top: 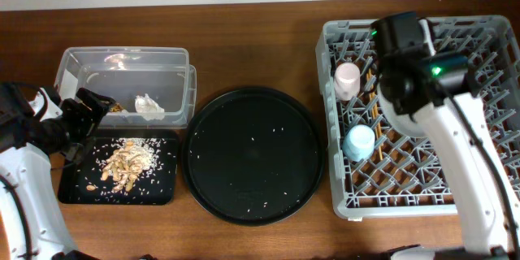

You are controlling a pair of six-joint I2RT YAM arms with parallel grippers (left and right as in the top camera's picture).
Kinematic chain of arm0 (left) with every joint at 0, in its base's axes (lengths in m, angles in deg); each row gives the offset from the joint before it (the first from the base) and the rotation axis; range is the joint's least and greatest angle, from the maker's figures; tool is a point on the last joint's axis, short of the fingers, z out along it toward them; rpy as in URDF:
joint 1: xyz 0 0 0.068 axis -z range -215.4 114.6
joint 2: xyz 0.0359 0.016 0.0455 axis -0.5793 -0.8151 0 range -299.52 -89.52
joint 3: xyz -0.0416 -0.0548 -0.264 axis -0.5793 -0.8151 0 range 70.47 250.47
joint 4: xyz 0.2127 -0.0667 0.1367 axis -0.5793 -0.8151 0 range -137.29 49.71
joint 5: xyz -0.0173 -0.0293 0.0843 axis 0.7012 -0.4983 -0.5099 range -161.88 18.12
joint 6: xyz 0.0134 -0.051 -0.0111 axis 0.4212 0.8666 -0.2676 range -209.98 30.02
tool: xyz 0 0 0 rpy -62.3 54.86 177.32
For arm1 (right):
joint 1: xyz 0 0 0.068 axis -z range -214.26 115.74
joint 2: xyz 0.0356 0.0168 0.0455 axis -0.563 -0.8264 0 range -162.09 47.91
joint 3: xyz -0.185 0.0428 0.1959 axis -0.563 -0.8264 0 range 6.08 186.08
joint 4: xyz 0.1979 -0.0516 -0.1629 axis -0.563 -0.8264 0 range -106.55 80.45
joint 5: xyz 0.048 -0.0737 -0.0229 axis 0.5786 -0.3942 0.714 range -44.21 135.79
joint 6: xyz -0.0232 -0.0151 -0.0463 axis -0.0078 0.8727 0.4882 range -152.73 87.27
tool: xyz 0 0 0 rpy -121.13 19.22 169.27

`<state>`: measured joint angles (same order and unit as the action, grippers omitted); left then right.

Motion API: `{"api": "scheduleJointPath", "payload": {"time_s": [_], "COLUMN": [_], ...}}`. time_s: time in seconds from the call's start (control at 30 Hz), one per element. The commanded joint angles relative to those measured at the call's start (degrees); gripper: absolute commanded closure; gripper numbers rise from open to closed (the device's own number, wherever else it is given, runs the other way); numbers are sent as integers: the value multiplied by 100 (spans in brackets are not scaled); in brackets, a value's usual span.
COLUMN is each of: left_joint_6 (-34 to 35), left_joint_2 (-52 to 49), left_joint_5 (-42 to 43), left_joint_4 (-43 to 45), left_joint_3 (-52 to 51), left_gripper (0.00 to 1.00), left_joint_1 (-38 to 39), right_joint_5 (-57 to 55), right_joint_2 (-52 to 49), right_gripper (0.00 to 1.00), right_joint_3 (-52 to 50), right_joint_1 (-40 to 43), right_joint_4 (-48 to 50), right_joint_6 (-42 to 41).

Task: Sort waste into correct bins and load items into the dishwasher rack
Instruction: 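Lift the white plate and stand it upright in the dish rack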

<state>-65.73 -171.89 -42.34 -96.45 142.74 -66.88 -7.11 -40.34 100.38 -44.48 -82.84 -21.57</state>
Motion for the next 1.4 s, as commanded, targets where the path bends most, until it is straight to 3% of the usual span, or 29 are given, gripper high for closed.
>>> {"api": "scheduleJointPath", "payload": {"time_s": [0.0, 0.23, 0.63, 0.73, 0.87, 0.97, 1.03, 1.1, 1.17, 1.2, 1.27, 1.33, 1.37], "left_joint_6": [7, 7, 7, 7, 7, 7, 7, 7, 7, 7, 7, 7, 7], "left_joint_2": [63, 63, 63, 63, 66, 66, 63, 63, 66, 66, 66, 63, 66], "left_joint_5": [-4, -4, -4, -4, -4, -4, -4, -4, -4, -4, -4, -4, -4], "left_joint_4": [7, 9, 7, 9, 7, 9, 7, 9, 9, 7, 7, 9, 9], "left_joint_3": [0, 0, 0, 0, 0, 0, 0, 0, 0, 0, 0, 0, 0], "left_gripper": [1, 1, 0, 0, 1, 1, 0, 1, 1, 1, 1, 1, 1], "left_joint_1": [-9, -9, -9, -9, -9, -9, -9, -9, -9, -9, -9, -9, -9], "right_joint_5": [293, 979, 3294, 3300, 3300, 3300, 3154, 2999, 3053, 3213, 4199, 5436, 6170], "right_joint_2": [-485, -1567, -1628, -1628, -1628, -1628, -1626, -1624, -1600, -1574, -1493, -1436, -1436], "right_gripper": [96, 96, 96, 95, 67, 66, 47, 44, 27, 18, 14, 2, 2], "right_joint_3": [37, 37, 37, 37, 37, 37, 76, 396, 811, 1069, 1423, 1447, 1447], "right_joint_1": [492, 509, 505, 505, 505, 505, 505, 498, 481, 444, 363, 337, 337], "right_joint_4": [48, 155, 1598, 1775, 1873, 1878, 2081, 2127, 2017, 1875, 1552, 1351, 1257], "right_joint_6": [39, -144, -162, -177, -175, -177, -153, -155, -286, -463, -463, -463, -461]}}
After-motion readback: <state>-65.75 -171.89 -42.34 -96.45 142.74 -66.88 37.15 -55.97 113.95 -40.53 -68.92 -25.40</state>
